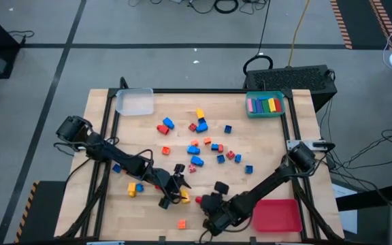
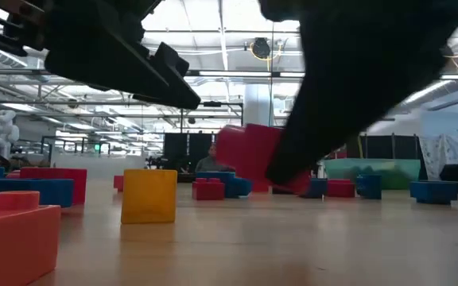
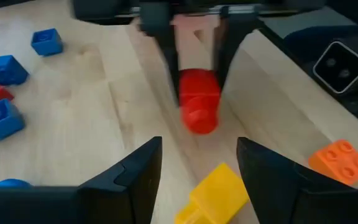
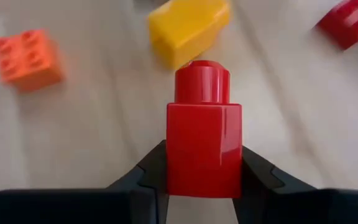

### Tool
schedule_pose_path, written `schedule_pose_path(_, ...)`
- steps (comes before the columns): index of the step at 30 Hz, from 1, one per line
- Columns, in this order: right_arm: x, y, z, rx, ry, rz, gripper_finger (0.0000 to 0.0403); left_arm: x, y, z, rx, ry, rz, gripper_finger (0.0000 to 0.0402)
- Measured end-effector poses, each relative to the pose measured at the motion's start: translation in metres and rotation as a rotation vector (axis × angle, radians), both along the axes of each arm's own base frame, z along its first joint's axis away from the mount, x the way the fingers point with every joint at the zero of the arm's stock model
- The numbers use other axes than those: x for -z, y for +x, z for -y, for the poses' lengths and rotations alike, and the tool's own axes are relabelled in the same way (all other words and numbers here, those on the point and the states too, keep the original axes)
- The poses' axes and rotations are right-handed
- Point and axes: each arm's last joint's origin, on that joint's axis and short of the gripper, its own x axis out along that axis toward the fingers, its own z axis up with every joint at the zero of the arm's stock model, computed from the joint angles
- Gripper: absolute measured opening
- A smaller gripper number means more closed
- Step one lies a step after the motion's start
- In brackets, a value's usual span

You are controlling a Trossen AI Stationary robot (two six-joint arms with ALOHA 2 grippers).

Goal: Sort blocks by size
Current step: Put the big red game piece into the transparent bin

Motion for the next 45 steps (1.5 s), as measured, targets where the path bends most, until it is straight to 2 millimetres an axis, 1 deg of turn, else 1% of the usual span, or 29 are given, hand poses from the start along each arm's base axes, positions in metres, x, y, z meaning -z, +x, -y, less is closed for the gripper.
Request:
schedule_pose_path(3, -0.002, 0.005, 0.006, -0.007, -0.026, 0.019, 0.0111, -0.001, 0.000, 0.000, -0.002, -0.022, 0.000, 0.0240)
schedule_pose_path(9, -0.006, 0.016, 0.011, -0.054, -0.061, 0.077, 0.0111, 0.000, 0.002, -0.001, -0.029, -0.018, 0.004, 0.0324)
schedule_pose_path(11, -0.008, 0.019, 0.013, -0.057, -0.086, 0.102, 0.0112, 0.003, 0.002, -0.001, -0.028, -0.015, -0.003, 0.0344)
schedule_pose_path(14, -0.013, 0.023, 0.019, -0.041, -0.120, 0.130, 0.0112, 0.008, 0.003, -0.001, -0.030, -0.007, -0.021, 0.0359)
schedule_pose_path(17, -0.015, 0.027, 0.024, -0.036, -0.142, 0.143, 0.0111, 0.011, 0.005, 0.000, -0.035, -0.008, -0.011, 0.0360)
schedule_pose_path(20, -0.017, 0.032, 0.027, -0.048, -0.141, 0.168, 0.0112, 0.009, 0.007, 0.000, -0.069, -0.006, 0.030, 0.0351)
schedule_pose_path(23, -0.018, 0.035, 0.030, -0.055, -0.146, 0.179, 0.0113, 0.007, 0.008, 0.000, -0.079, -0.009, 0.048, 0.0325)
schedule_pose_path(35, -0.018, 0.034, 0.029, -0.070, -0.155, 0.171, 0.0117, 0.008, 0.008, -0.003, -0.089, -0.029, 0.025, 0.0169)
schedule_pose_path(39, -0.017, 0.032, 0.026, -0.071, -0.147, 0.164, 0.0145, 0.009, 0.009, -0.006, -0.097, -0.016, 0.019, 0.0143)
schedule_pose_path(42, -0.017, 0.030, 0.025, -0.062, -0.156, 0.159, 0.0181, 0.005, 0.009, -0.013, -0.119, -0.011, 0.005, 0.0142)
schedule_pose_path(45, -0.015, 0.026, 0.025, -0.018, -0.156, 0.140, 0.0217, 0.000, 0.008, -0.024, -0.163, -0.004, -0.020, 0.0142)
